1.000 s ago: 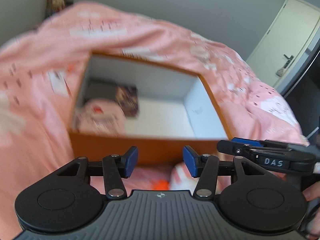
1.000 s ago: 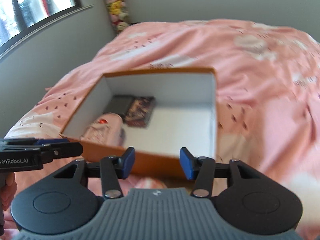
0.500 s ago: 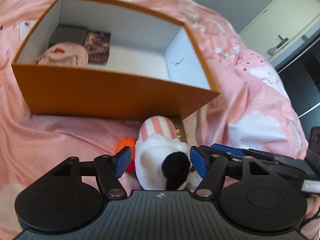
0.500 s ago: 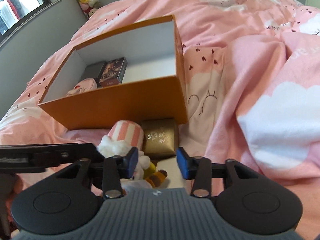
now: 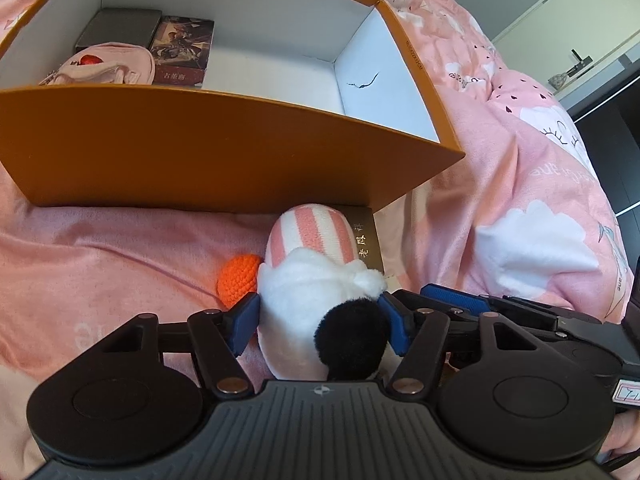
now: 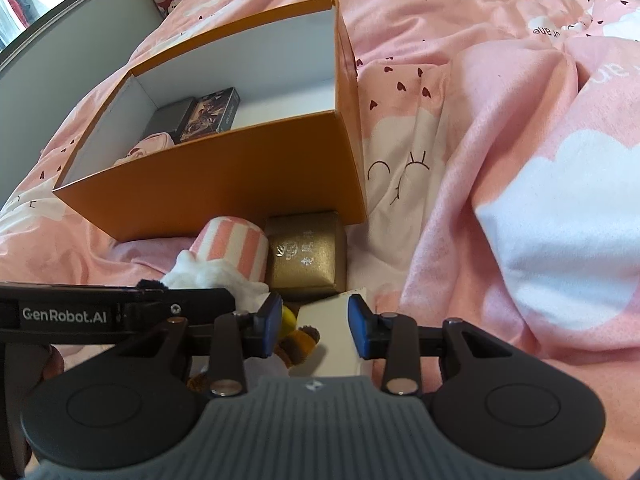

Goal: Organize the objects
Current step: 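Grasp the white striped-hat plush with the left tool while the right tool grasps the dog plush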

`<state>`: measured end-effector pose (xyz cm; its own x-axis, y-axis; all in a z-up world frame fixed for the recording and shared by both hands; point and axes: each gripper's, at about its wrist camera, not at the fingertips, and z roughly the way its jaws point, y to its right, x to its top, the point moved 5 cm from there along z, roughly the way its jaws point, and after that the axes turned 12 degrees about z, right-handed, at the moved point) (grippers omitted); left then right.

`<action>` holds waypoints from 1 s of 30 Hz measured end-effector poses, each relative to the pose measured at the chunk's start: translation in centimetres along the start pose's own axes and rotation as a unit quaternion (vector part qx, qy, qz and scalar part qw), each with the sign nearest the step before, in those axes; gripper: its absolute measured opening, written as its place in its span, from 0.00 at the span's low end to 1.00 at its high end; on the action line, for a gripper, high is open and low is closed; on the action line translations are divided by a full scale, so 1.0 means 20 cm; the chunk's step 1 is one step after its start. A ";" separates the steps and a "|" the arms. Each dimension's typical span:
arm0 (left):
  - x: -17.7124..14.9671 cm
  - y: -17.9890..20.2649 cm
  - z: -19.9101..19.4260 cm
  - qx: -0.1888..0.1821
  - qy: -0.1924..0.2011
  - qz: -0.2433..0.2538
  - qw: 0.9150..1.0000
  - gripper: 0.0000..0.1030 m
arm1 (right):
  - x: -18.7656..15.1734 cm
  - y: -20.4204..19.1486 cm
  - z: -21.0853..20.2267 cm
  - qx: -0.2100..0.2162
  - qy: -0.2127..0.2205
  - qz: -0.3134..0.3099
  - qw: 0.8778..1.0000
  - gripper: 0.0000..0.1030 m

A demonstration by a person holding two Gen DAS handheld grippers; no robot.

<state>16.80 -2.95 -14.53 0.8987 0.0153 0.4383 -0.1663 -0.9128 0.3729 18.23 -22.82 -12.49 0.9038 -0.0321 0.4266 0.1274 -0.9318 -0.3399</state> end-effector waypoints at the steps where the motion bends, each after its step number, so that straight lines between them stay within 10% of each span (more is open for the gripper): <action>1: 0.00 0.00 -0.01 0.000 0.002 0.001 1.000 0.67 | 0.00 0.00 0.00 -0.001 0.000 0.001 1.000 0.39; 11: -0.05 -0.03 -0.25 0.019 0.040 0.023 0.999 0.63 | 0.00 -0.02 -0.14 0.030 -0.005 0.015 0.999 0.42; 20: -0.16 -0.12 -0.38 0.032 0.051 0.014 0.998 0.63 | -0.11 -0.05 -0.24 0.060 -0.059 0.035 0.996 0.66; 30: -0.21 -0.23 -0.36 0.041 0.050 -0.012 0.998 0.63 | -0.14 -0.19 -0.10 0.048 -0.094 -0.018 0.994 0.62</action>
<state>10.84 4.09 -12.10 0.8567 0.0739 0.5105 -0.1082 -0.9419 0.3179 14.46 -19.98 -10.73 0.9573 0.0785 0.2784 0.1923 -0.8916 -0.4100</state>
